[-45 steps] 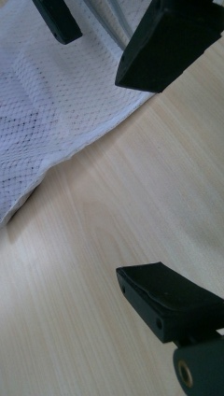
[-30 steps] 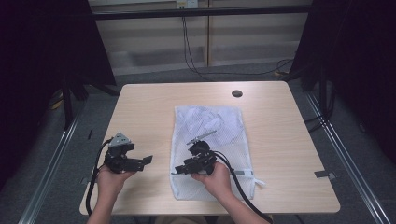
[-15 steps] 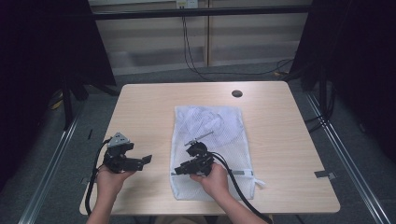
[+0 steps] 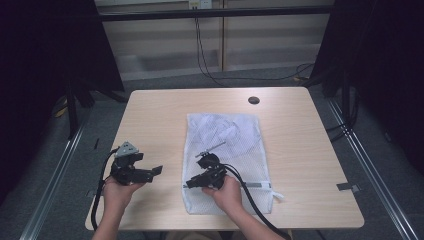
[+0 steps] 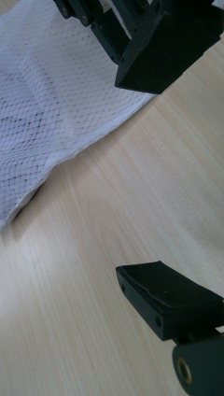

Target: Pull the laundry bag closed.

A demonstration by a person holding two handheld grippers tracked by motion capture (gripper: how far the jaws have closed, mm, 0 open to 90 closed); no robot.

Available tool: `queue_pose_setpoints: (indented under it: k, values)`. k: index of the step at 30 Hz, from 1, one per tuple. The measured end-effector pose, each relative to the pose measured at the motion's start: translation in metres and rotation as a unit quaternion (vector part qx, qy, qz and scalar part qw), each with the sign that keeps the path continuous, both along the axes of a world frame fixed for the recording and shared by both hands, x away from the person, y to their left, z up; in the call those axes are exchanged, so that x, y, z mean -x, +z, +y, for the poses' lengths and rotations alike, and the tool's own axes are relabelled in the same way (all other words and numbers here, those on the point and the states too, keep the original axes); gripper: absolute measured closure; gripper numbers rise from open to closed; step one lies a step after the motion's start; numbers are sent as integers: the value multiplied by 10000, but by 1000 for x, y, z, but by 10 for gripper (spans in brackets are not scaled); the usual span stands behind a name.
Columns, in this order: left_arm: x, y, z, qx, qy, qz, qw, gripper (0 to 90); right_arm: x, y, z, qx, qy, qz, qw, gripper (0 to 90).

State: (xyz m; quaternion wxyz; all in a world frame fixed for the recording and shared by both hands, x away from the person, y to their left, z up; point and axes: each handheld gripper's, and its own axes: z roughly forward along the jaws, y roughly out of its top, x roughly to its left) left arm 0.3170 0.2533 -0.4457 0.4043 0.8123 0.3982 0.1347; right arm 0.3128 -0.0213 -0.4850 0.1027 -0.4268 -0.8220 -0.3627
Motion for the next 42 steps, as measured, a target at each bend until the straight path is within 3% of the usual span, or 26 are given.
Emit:
queue_pose_setpoints:
  k: [21,36,42]
  values:
    - [-1,-1,-1,-11,-22,51,10000,96,-6,-1,4,-21,-65,214,9997,686]
    - [-1,-1,0,-24,-11,35,10000,98,-7,-4,10,-36,-47,231,9997,667]
    - [-1,-1,-1,-14,4,37,10000,99,-6,-1,12,-86,5,256,9996,719]
